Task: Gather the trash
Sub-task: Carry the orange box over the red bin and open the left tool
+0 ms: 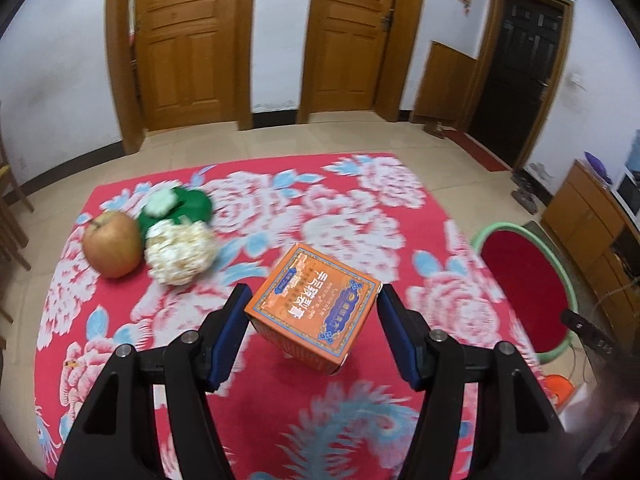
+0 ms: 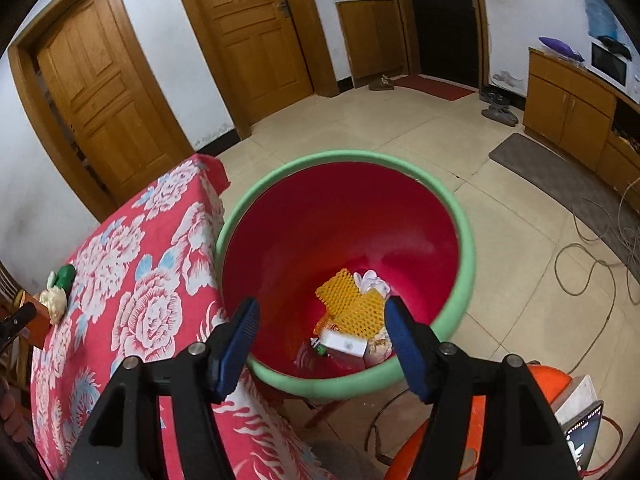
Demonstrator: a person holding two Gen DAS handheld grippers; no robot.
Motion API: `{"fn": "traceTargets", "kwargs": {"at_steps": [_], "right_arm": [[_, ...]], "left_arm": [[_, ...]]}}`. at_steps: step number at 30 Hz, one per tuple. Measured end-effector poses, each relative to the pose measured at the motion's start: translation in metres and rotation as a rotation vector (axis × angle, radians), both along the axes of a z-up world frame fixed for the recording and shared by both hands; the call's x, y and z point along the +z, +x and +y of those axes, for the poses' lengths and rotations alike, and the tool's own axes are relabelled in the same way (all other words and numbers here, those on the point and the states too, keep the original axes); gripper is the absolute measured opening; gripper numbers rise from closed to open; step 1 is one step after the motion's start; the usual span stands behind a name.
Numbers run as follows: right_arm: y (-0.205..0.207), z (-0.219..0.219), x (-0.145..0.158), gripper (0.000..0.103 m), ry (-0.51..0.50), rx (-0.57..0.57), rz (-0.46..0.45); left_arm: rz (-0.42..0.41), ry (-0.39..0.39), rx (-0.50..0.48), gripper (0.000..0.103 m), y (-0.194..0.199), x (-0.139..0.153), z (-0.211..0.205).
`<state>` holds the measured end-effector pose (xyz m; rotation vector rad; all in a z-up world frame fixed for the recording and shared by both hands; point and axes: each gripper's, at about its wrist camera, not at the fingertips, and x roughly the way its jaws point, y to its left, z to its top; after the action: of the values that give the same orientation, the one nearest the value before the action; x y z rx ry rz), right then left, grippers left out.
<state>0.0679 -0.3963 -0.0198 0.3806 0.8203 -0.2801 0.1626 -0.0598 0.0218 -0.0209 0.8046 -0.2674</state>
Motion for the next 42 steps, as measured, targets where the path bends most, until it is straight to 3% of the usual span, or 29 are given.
{"fn": "traceTargets", "kwargs": {"at_steps": [12, 27, 36, 42], "right_arm": [[-0.041, -0.014, 0.009, 0.077, 0.013, -0.083, -0.002], [-0.058, -0.028, 0.003, 0.082, 0.052, -0.116, -0.034], [-0.062, -0.034, -0.005, 0.083, 0.073, -0.133, -0.032], [-0.066, -0.035, -0.002, 0.084, 0.076, -0.129, -0.041]], "left_arm": [[-0.012, 0.009, -0.214, 0.064, -0.017, 0.016, -0.103], [0.046, 0.031, -0.379, 0.064, -0.01, -0.009, -0.21], [0.063, 0.059, -0.433, 0.07, -0.005, -0.017, -0.244], [0.07, 0.05, -0.432, 0.071, -0.007, -0.014, -0.239]]}}
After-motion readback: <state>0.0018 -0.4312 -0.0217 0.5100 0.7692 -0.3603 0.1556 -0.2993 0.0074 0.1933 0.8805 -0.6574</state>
